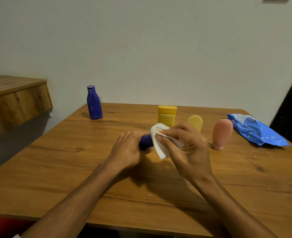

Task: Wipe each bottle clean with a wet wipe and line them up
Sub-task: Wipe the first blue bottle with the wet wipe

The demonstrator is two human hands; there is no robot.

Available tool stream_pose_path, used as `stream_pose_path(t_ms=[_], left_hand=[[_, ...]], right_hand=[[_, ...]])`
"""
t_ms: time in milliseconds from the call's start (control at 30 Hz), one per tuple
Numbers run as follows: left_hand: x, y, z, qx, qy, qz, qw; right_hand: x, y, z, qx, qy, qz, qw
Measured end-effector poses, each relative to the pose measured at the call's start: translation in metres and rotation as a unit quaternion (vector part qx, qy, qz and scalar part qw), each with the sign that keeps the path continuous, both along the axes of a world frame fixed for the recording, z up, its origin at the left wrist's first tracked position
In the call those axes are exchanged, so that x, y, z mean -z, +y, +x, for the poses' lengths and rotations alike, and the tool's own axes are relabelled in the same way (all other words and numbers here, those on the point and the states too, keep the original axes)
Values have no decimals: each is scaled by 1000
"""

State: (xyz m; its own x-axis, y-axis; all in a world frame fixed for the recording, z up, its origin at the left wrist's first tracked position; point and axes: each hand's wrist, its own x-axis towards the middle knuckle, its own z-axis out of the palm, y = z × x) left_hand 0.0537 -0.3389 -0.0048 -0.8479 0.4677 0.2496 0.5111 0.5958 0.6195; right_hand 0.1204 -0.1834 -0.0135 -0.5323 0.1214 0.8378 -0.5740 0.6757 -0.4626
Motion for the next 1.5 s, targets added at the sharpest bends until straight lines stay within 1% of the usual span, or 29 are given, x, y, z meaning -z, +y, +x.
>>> stream_pose_path(t_ms=[67, 167, 233, 300, 433, 533, 667, 800, 933, 1067, 1200, 1267, 1433, 1500], left_hand=[[0, 0, 1, 10, 1, 1, 1000], [0, -1, 1, 9, 2, -16, 1000], [0, -1, 1, 8, 0, -12, 1000], [1, -2, 0, 10, -8, 19, 1000], [0, -1, -2, -9, -14, 61, 998], [1, 0, -2, -4, -24, 62, 998], [3, -1, -3, 1, -16, 49, 999], [4, 2, -1, 6, -10, 22, 1000], [3, 1, -2, -2, 15, 19, 1000], [3, 1, 0, 6, 10, 10, 1000], [3, 0, 2, 14, 41, -21, 999], [2, -1, 2, 10, 56, -27, 998], [3, 1, 2, 4, 65, -32, 997], [2, 1, 1, 6, 52, -25, 998]], right_hand=[[-1, -1, 0, 6, 7, -19, 1000], [0, -6, 1, -33, 16, 22, 999], [1, -4, 0, -28, 6, 35, 999], [-1, 0, 0, 1, -7, 11, 1000], [-8, 6, 1, 13, 3, -94, 995], [-11, 5, 2, 13, 3, -117, 993], [-8, 0, 4, -20, 3, -79, 997], [-3, -6, 3, -20, -12, -23, 999], [0, -4, 2, -39, 11, 50, 998], [0, 0, 0, -2, 17, 24, 1000], [1, -5, 3, -31, 37, 95, 994], [2, -5, 2, -5, 36, 115, 993], [3, -6, 1, 64, 30, 115, 991], [3, -4, 0, 62, 28, 79, 995]])
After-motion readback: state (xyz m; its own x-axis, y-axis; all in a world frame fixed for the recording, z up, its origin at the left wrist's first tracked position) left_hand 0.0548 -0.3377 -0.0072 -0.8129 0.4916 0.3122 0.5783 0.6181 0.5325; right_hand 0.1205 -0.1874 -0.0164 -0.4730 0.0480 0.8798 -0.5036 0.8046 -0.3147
